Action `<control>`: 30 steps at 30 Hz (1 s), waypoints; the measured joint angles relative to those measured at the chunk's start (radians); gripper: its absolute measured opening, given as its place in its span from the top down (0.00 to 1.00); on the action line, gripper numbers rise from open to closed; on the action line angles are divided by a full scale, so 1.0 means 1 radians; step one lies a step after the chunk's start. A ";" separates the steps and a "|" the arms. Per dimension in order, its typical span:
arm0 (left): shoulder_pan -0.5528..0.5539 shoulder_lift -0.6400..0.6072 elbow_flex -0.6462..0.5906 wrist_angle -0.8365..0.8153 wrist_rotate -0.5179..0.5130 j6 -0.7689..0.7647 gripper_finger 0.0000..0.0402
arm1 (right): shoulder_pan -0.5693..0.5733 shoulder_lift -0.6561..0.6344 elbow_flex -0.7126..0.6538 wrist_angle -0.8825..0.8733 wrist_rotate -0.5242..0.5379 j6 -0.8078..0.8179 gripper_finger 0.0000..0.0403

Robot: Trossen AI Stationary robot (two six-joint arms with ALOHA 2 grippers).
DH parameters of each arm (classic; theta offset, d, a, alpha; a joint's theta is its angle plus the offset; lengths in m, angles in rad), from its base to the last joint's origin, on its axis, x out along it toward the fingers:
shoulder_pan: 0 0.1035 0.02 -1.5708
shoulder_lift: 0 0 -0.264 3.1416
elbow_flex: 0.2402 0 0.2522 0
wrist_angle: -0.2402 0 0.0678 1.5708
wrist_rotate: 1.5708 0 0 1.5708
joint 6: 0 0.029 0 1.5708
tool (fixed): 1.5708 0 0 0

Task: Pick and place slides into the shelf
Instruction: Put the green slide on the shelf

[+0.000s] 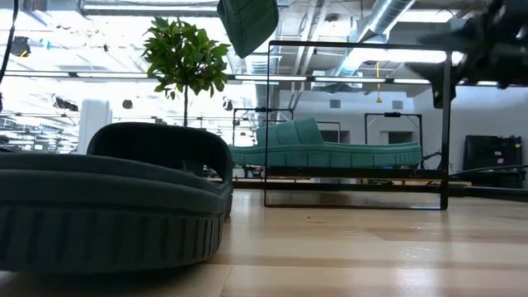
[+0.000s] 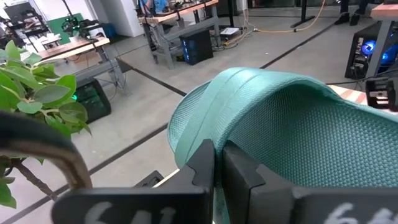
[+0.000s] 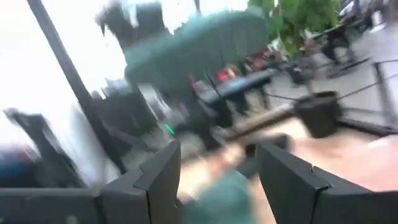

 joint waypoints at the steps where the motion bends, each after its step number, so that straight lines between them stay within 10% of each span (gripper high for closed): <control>1: 0.000 0.000 0.000 0.000 0.000 0.000 1.00 | 0.000 -0.001 0.000 0.048 0.000 0.073 0.50; 16: 0.000 0.000 0.000 -0.003 0.008 0.001 1.00 | -0.002 -0.001 0.008 0.194 0.199 0.506 0.50; 30: 0.019 0.000 0.000 -0.001 0.012 -0.014 1.00 | 0.154 0.044 0.111 0.063 0.212 0.173 0.51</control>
